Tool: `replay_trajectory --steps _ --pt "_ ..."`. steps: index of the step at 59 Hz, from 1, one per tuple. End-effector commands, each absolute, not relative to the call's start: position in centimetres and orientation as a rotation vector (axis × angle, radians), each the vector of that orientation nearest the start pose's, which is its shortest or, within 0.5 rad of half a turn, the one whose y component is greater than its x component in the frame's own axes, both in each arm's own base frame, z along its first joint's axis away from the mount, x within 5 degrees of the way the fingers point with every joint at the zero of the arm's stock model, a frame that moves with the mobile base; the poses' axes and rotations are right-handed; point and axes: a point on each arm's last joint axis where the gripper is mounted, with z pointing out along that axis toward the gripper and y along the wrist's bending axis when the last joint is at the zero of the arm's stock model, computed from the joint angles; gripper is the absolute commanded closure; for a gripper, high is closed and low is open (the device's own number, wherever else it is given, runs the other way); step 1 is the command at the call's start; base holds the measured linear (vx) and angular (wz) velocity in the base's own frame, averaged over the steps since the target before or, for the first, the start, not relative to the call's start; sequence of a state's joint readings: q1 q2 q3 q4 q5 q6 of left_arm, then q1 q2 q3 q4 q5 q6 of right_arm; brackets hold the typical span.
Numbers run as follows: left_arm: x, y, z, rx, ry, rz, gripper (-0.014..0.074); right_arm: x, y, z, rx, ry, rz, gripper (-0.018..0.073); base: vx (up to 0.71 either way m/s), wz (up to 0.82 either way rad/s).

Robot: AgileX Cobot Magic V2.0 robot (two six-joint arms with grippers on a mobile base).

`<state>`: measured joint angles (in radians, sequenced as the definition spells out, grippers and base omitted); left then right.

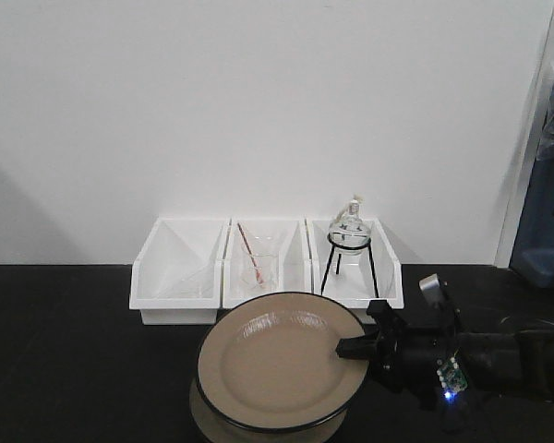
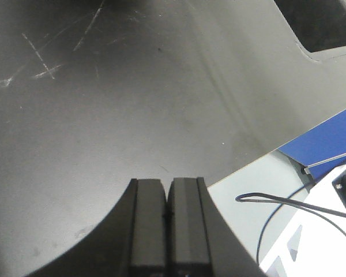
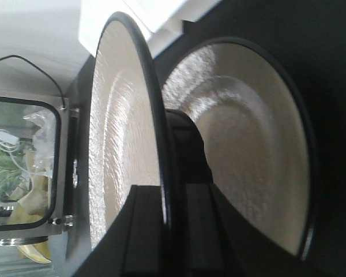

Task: Arrange circular plates on left workspace
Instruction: 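Lift the plate with the right gripper and lower it onto the first plate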

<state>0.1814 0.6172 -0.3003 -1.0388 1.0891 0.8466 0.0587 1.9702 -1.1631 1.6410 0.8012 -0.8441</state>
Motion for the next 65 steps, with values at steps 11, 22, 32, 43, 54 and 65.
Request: replay_trajectory --steps 11,22,32,43,54,65 --pt "8.8 -5.8 24.4 0.267 2.219 -0.983 0.06 40.3 9.3 20.5 0.419 2.124 1.542 0.0564 0.0 0.0" --pt "8.8 -5.8 24.4 0.263 2.222 -0.991 0.06 40.4 9.2 19.8 0.389 2.136 1.512 0.0562 0.0 0.0" --pt "8.7 -5.8 24.4 0.269 2.225 -1.002 0.06 40.5 9.2 19.0 0.376 2.162 1.487 0.0543 0.0 0.0" --pt "8.6 -5.9 24.4 0.256 2.237 -1.028 0.06 40.3 9.2 18.0 0.277 2.216 1.419 0.0438 0.0 0.0" --pt "8.6 -5.9 24.5 0.25 2.238 -1.031 0.06 40.1 9.2 17.5 0.163 2.253 1.347 0.0218 0.0 0.0" --pt "8.6 -5.9 24.5 0.211 2.249 -1.048 0.06 39.9 8.7 17.2 0.009 2.287 1.255 0.0059 0.0 0.0"
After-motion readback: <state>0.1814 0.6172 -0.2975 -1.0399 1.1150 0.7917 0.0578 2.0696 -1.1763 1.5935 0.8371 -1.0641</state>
